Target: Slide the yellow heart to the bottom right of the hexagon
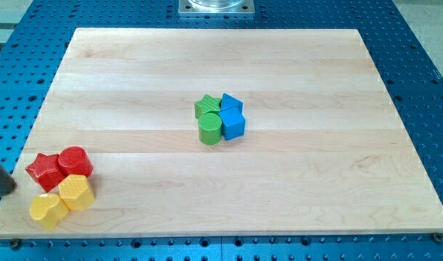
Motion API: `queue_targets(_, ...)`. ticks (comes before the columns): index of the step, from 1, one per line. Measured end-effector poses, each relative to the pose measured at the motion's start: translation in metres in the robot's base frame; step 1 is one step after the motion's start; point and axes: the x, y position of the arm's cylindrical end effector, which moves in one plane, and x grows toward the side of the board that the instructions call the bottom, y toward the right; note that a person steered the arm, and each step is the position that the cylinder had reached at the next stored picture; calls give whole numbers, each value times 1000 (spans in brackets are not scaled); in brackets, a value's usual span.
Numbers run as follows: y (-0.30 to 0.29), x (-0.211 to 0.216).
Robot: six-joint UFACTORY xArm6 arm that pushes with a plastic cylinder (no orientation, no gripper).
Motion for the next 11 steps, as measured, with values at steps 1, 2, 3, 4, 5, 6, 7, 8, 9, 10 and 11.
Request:
queue_targets(1,-1,27)
queue_targets(2,4,50)
queue_targets(3,9,51)
queue_targets(4,45,51)
queue_targets(5,51,51)
queue_targets(6,51,51)
queue_targets(7,53,51)
queue_targets(8,55,52)
queue_targets(9,58,51)
queue_targets(10,82,40)
queue_targets(11,119,20)
